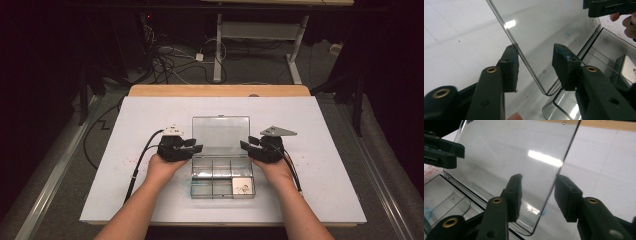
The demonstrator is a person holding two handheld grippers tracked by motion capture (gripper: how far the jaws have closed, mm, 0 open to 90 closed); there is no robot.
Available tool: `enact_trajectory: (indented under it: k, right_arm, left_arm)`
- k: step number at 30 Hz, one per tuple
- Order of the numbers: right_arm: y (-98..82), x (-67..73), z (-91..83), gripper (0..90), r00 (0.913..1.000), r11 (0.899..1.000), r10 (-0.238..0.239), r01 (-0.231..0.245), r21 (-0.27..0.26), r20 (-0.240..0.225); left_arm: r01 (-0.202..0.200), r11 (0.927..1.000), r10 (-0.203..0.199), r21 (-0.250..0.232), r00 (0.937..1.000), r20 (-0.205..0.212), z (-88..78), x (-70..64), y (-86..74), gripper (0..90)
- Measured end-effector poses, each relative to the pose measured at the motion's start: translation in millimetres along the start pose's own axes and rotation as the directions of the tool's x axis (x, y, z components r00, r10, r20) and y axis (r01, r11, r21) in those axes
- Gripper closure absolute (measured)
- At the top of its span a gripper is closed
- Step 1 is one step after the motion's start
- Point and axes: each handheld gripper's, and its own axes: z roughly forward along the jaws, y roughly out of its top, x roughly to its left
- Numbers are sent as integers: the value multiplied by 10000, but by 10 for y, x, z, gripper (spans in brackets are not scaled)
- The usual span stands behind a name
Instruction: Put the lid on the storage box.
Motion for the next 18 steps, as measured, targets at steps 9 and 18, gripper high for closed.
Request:
enact_trajectory:
  k: [9,18]
  right_arm:
    - [27,53,-135,681,9980,9981,-572,578,-206,284]
    - [19,74,-266,748,9964,9958,-829,835,-381,166]
  left_arm:
    - [-350,9992,346,-201,9992,-192,-87,-65,13,650]
    - [-560,9977,550,-382,9981,-269,-175,-130,-6,732]
